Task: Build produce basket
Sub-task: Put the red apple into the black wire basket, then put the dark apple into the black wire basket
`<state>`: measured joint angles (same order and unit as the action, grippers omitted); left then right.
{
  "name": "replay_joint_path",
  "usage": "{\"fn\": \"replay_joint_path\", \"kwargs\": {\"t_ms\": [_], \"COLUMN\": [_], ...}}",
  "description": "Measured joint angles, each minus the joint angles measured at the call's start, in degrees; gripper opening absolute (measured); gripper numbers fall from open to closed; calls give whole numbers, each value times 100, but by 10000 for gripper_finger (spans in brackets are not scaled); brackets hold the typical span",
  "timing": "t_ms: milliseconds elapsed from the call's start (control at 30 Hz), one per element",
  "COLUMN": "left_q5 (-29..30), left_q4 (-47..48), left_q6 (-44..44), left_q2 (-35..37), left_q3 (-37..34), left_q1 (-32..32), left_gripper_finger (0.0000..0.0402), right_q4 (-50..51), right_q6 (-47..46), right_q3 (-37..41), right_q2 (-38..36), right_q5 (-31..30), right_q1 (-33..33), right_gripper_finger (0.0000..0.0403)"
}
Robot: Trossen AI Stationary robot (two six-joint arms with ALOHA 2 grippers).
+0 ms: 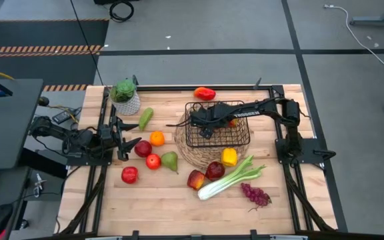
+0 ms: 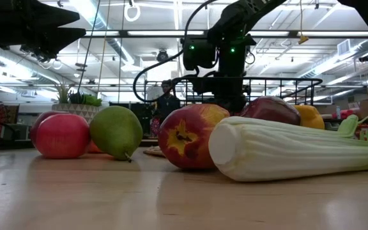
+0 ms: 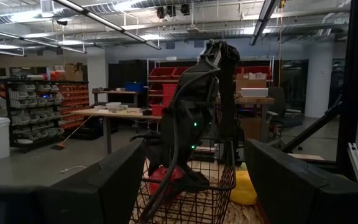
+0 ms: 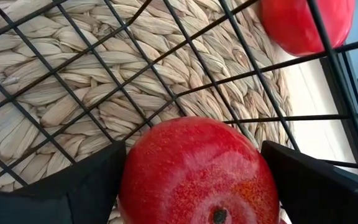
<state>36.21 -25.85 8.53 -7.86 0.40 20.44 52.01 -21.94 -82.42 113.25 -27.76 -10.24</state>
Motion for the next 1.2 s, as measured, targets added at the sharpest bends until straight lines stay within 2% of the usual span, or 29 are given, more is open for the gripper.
{"fn": "replay_joint_path", "kwargs": {"t_ms": [167,433,833,1000,1200], "left_q5": [0,0,-2,0,0], "left_q4": [-1,-1,-1,-1,1], "left_q6": [0,0,0,-1,-1], "left_q2": [0,0,0,0,0], "left_q3": [0,0,0,0,0], "left_q1": [-2,-1,-1,0,0], "left_gripper_finger": [281,281,281,281,281], "right_q4": [79,456,893,1495,1521], "right_q6": [16,116,77,0,-386], "right_q3": [10,-221,-680,-973,-758], "right_q2": [0,-1,-544,-945,-1776], "right_q5": [126,244,341,373,371], "right_q1": [-9,-39,-33,6,448], "right_gripper_finger": [397,399,400,400,399]}}
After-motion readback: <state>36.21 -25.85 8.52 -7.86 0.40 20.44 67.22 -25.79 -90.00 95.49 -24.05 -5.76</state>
